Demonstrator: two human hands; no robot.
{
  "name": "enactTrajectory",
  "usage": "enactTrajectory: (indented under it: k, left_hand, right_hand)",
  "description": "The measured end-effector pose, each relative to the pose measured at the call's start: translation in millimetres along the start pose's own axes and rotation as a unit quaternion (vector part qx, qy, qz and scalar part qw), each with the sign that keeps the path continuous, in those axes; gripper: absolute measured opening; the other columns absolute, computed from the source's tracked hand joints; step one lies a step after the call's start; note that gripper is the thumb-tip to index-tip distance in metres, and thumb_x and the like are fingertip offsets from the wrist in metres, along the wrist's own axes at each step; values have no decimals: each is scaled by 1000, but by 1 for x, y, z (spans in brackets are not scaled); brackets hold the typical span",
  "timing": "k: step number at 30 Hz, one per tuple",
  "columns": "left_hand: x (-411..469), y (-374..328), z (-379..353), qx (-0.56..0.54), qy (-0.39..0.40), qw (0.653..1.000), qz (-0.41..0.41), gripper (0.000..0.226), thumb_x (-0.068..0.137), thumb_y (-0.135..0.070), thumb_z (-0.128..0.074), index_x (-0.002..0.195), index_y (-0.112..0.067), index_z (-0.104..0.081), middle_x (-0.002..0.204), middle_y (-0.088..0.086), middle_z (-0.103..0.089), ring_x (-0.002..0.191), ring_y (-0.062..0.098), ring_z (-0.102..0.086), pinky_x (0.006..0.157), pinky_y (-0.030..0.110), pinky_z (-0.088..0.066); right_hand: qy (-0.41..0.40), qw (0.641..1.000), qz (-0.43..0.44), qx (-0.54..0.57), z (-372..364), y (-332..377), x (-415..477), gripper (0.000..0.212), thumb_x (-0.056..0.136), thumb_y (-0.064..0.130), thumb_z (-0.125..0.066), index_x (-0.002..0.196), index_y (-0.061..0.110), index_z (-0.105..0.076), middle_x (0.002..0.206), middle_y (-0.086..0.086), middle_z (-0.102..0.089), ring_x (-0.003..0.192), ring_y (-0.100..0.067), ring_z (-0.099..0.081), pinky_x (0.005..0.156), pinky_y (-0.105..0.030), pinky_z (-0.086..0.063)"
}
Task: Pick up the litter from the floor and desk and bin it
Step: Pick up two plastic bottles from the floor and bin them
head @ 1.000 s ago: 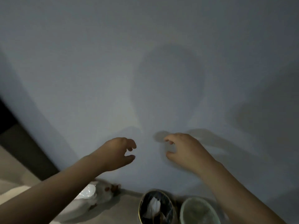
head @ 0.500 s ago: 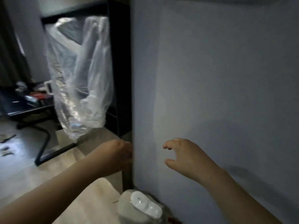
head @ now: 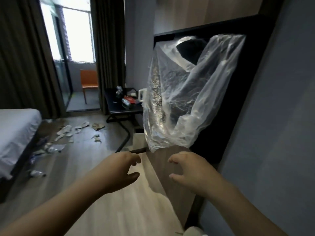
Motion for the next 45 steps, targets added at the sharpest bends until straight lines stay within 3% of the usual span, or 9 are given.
enactTrajectory:
  k: [12, 15, 21, 24, 31, 37, 45]
  left_hand:
    - [60, 157, 11, 16, -18, 987, 160, 39, 89, -43, -55, 126, -32, -52, 119, -16, -58, 107, 2, -54, 91, 19, -44]
    - [78, 190, 15, 25, -23, 980, 195, 39, 89, -45, -55, 125, -32, -52, 118, -16, -58, 106, 3, -55, 93, 22, -45]
    - [91, 268, 0, 15, -7, 966, 257, 40, 88, -45, -56, 125, -31, -52, 118, -15, -59, 106, 3, -55, 91, 22, -46]
    - [96, 314, -12, 3, 3, 959, 285, 41, 88, -43, -56, 126, -30, -52, 120, -14, -58, 107, 5, -56, 91, 23, -46]
    - [117, 446, -12, -17, -10, 948, 317, 40, 87, -41, -57, 126, -29, -53, 119, -12, -58, 106, 7, -57, 89, 22, -45]
    - [124, 562, -1, -27, -1, 942, 333, 40, 86, -42, -57, 124, -29, -54, 118, -12, -60, 106, 7, -57, 87, 22, -44]
    - [155, 672, -8, -50, 24, 940, 337, 39, 86, -40, -56, 124, -27, -55, 119, -10, -60, 106, 8, -56, 89, 23, -45]
  right_hand:
    - [21, 987, 160, 14, -43, 44, 195, 39, 85, 34, -57, 124, 29, -57, 119, 10, -57, 115, -12, -52, 87, -26, -41]
    - [34, 982, 186, 8, -51, 47, 244, 32, 86, 33, -57, 117, 27, -58, 111, 7, -56, 108, -15, -54, 76, -27, -38]
    - [81, 971, 223, 26, -93, 73, 319, 46, 88, 38, -57, 133, 30, -51, 127, 9, -54, 121, -12, -49, 95, -28, -43]
    - [104, 965, 241, 17, -120, 97, 358, 46, 88, 39, -57, 133, 30, -50, 128, 8, -55, 120, -13, -50, 97, -29, -43]
    - [124, 958, 257, -2, -165, 172, 475, 45, 87, 37, -57, 131, 28, -54, 122, 6, -58, 115, -13, -54, 93, -30, -46]
    - [141, 953, 269, 7, -193, 250, 565, 44, 90, 39, -55, 132, 30, -51, 127, 10, -55, 115, -11, -52, 89, -25, -40]
    - [181, 951, 250, 12, -238, 293, 661, 44, 90, 40, -55, 133, 29, -51, 126, 9, -57, 119, -12, -51, 95, -26, -43]
Point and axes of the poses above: each hand's wrist, its own x-axis towards the middle knuckle, its own z-axis out of the back of the hand, y = z × x, the point moved 8 cm from there along x, towards the middle knuckle
